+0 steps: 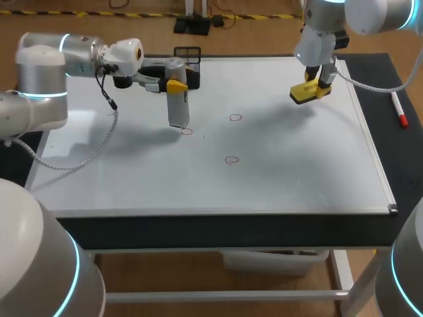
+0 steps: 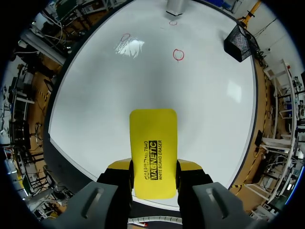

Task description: Pick up the inspection probe, press it on each red-marked spot on the whiteboard one by one, put down the probe, pick up the eraser, and wipe off all the red marks.

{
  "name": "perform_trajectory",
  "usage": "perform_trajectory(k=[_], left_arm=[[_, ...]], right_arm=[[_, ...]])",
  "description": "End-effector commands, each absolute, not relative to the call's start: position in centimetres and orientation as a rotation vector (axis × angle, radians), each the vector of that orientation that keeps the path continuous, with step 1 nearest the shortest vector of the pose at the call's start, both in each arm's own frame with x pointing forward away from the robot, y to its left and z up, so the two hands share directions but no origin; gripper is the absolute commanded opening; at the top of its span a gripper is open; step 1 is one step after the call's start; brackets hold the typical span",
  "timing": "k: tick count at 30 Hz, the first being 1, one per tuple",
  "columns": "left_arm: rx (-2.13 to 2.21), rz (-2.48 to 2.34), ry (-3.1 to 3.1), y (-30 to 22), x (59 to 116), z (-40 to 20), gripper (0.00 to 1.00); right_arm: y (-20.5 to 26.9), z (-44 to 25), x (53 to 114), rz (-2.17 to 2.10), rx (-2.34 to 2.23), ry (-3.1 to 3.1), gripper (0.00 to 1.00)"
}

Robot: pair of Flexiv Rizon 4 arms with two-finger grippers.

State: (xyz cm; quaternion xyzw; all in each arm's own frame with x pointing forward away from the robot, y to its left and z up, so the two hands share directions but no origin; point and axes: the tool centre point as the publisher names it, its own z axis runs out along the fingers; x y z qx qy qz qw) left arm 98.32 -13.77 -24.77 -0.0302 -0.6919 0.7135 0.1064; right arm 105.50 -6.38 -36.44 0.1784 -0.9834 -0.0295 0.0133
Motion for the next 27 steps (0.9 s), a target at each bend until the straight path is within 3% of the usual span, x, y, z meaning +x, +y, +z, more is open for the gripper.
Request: perform_trajectory(k=[1, 27], left_arm=[[-0.196, 2.070, -1.968, -14.2, 98.8, -25.4, 0.00], [-0.222, 2.032, -1.927, -14.7, 98.4, -26.9, 0.00]], right_arm=[[-6.4, -36.3, 105.7, -0.086, 0.557, -3.059, 0.00], [-6.4, -36.3, 105.7, -0.086, 0.557, -3.059, 0.00]])
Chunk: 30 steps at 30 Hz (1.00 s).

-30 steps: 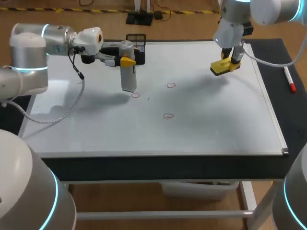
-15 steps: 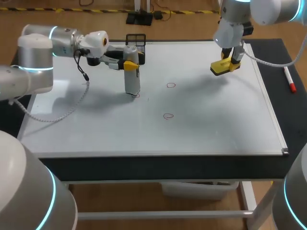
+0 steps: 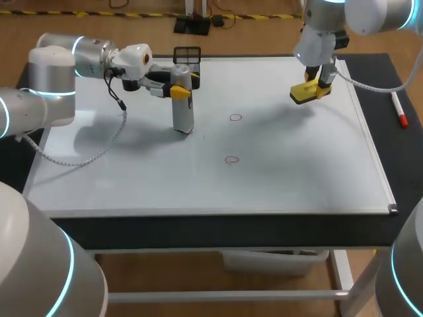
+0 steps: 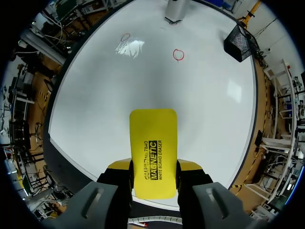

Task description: Pick up the inspection probe, press it on each red-marked spot on the whiteboard one by one, put down the probe, pick up the eraser, and wipe off all the red marks.

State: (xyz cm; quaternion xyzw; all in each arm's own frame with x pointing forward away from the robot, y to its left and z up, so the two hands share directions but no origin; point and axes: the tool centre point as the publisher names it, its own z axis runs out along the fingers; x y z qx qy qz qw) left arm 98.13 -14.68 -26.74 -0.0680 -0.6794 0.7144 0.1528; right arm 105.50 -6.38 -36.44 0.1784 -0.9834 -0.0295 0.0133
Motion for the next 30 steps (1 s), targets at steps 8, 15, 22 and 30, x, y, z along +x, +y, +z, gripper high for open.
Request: perform_trajectory(k=[8, 15, 22, 30], left_arm=[[-0.243, 2.018, -1.928, -14.88, 98.18, -27.15, 0.00], [-0.257, 2.015, -1.923, -15.05, 97.98, -27.31, 0.00], [-0.265, 2.016, -1.919, -15.09, 97.98, -27.50, 0.00], [-0.274, 2.009, -1.915, -15.07, 97.81, -27.82, 0.00]], right_arm=[[-6.38, -36.32, 105.65, -0.086, 0.557, -3.059, 0.00], [-6.38, -36.32, 105.65, -0.086, 0.557, -3.059, 0.00], [-6.38, -36.32, 105.65, -0.086, 0.557, -3.059, 0.00], [-6.38, -36.32, 105.65, -0.086, 0.557, -3.059, 0.00]])
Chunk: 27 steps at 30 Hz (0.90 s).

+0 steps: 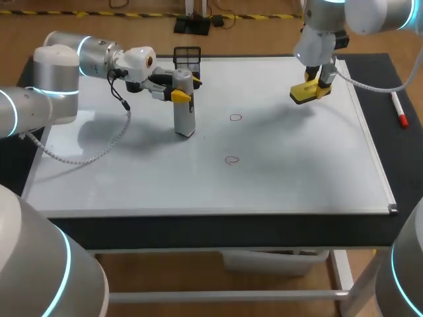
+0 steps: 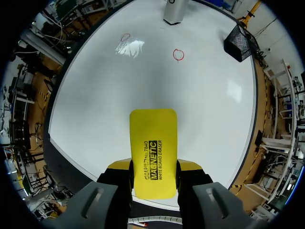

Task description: Pick up the inspection probe, press it on each red-marked spot on the whiteboard one by one, put down the probe, pick up the eraser, and wipe off all the red marks.

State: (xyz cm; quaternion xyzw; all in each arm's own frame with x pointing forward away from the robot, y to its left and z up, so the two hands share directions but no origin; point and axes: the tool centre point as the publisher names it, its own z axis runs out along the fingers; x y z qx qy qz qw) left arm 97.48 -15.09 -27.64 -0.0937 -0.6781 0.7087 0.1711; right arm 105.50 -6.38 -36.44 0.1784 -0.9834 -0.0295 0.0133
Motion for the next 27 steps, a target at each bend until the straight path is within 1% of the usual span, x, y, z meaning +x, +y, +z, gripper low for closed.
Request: perform_trajectory(k=[1, 27], left_arm=[[-0.275, 2.010, -1.914, -15.07, 97.81, -27.82, 0.00], [-0.262, 2.015, -1.915, -14.89, 97.80, -27.81, 0.00]], right_arm=[[-6.38, -36.32, 105.65, -0.086, 0.557, -3.059, 0.00], [-6.38, -36.32, 105.65, -0.086, 0.557, -3.059, 0.00]])
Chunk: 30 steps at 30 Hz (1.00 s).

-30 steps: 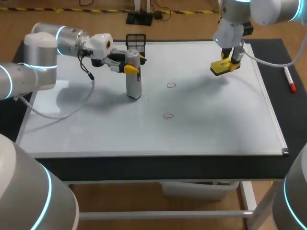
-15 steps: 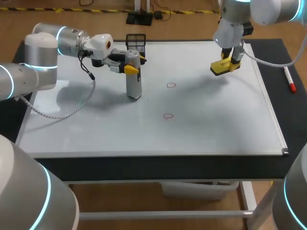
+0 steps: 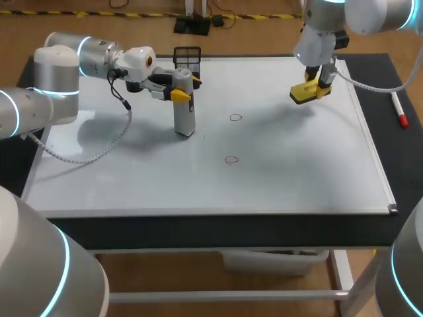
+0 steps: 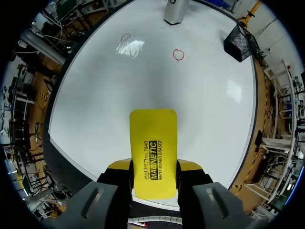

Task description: Pick up the inspection probe, press it on each red-marked spot on the whiteboard one by one, put down the probe, pick up the eraser, and wipe off all the red marks.

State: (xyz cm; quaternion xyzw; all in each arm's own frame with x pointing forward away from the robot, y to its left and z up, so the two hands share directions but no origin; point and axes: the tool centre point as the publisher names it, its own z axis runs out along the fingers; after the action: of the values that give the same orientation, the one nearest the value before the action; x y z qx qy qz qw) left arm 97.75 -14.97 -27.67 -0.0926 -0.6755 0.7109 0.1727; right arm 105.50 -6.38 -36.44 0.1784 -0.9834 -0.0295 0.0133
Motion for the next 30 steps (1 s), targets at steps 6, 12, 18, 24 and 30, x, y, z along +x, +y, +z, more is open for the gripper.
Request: perform_trajectory(k=[6, 12, 18, 24, 30], left_arm=[[-0.249, 2.028, -1.917, -14.7, 97.7, -27.6, 0.00], [-0.242, 2.060, -1.927, -14.3, 97.9, -26.5, 0.00], [-0.189, 2.100, -1.976, -13.2, 99.1, -25.6, 0.00], [-0.148, 2.137, -2.022, -11.6, 100.5, -25.0, 0.00], [-0.110, 2.162, -2.073, -10.2, 102.0, -24.5, 0.00]], right_arm=[[-6.4, -36.3, 105.7, -0.086, 0.557, -3.059, 0.00], [-6.4, -36.3, 105.7, -0.086, 0.557, -3.059, 0.00], [-6.4, -36.3, 105.7, -0.086, 0.557, -3.059, 0.00], [-6.4, -36.3, 105.7, -0.086, 0.557, -3.059, 0.00], [-6.4, -36.3, 105.7, -0.086, 0.557, -3.059, 0.00]])
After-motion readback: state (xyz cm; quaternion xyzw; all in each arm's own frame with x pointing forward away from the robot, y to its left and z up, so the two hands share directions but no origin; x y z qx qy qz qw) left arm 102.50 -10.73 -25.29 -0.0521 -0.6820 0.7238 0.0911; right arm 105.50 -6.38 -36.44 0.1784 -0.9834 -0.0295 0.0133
